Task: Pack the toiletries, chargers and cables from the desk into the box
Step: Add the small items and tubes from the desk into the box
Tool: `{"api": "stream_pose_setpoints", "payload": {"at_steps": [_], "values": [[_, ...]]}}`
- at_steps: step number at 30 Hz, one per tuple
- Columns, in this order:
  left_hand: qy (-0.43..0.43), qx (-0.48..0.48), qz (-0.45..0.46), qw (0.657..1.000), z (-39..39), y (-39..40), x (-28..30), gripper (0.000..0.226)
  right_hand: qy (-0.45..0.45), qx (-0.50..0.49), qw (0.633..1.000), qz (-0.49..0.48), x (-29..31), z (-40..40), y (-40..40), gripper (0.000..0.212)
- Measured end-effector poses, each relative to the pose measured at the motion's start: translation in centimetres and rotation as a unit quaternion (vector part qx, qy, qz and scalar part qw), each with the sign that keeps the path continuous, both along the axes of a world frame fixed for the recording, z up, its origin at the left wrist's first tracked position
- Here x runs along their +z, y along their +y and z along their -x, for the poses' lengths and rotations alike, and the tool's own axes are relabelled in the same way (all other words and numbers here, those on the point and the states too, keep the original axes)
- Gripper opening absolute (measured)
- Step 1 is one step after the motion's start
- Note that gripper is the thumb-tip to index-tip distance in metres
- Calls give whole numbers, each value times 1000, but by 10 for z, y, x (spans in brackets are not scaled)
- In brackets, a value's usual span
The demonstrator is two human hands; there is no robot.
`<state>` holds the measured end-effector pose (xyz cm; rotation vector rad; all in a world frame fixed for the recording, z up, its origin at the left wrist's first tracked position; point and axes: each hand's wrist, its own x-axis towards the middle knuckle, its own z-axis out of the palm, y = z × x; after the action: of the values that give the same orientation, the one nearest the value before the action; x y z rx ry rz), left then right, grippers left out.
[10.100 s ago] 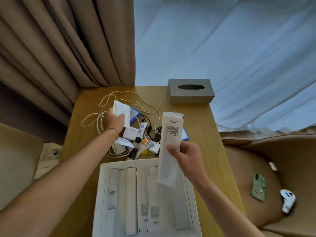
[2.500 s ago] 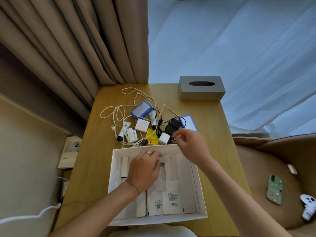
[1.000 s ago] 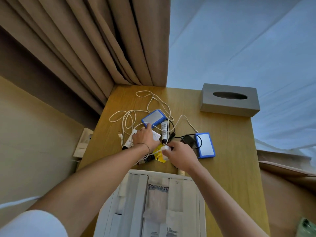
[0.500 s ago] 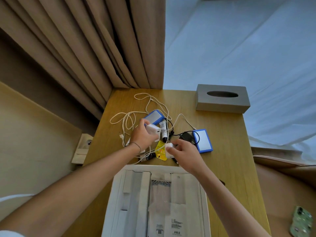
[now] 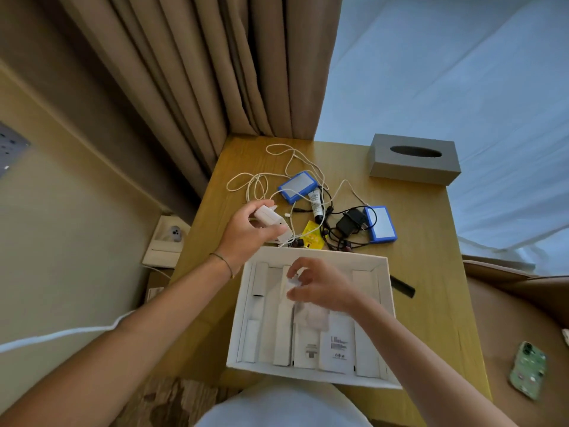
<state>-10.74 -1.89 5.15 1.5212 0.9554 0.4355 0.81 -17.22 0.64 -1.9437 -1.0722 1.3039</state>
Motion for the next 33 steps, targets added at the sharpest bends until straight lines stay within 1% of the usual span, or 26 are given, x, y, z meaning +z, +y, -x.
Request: {"api": "stream_pose_setpoints", "payload": {"at_steps": [4, 6, 11, 14, 17, 19, 21, 23, 25, 27, 28, 31, 33], "values": [[-8, 1, 2, 1000, 31, -7, -1, 50, -59, 51, 996, 49, -24, 36, 3, 43], [-6, -4, -5, 1000, 44, -10, -3, 53, -97, 85, 989, 78, -34, 53, 3, 45], [27, -34, -46, 998, 65, -20, -8, 53, -171, 147, 971, 82, -54, 87, -3, 29], [58, -49, -99, 992, 73, -24, -10, 58, -180, 168, 962, 115, -65, 98, -4, 24], [104, -91, -152, 979, 80, -27, -10, 64, -187, 187, 955, 136, -71, 102, 0, 22], [141, -127, -177, 966, 82, -28, -8, 66, -192, 205, 949, 141, -74, 103, 4, 23], [181, -173, -214, 944, 82, -29, -4, 64, -208, 216, 943, 147, -76, 104, 7, 29], [209, -219, -250, 920, 77, -32, -2, 60, -225, 208, 939, 154, -80, 105, 7, 43], [231, -250, -273, 900, 69, -35, -2, 58, -221, 195, 943, 155, -83, 105, 2, 59], [253, -274, -289, 882, 58, -39, -6, 58, -204, 172, 954, 137, -82, 103, -5, 64], [268, -285, -297, 871, 53, -41, -10, 60, -198, 151, 961, 121, -79, 99, -9, 61], [315, -311, -312, 841, 43, -46, -29, 70, -193, 78, 974, 88, -67, 82, -22, 43], [337, -325, -309, 828, 40, -48, -43, 65, -188, 49, 978, 81, -60, 68, -32, 34]]}}
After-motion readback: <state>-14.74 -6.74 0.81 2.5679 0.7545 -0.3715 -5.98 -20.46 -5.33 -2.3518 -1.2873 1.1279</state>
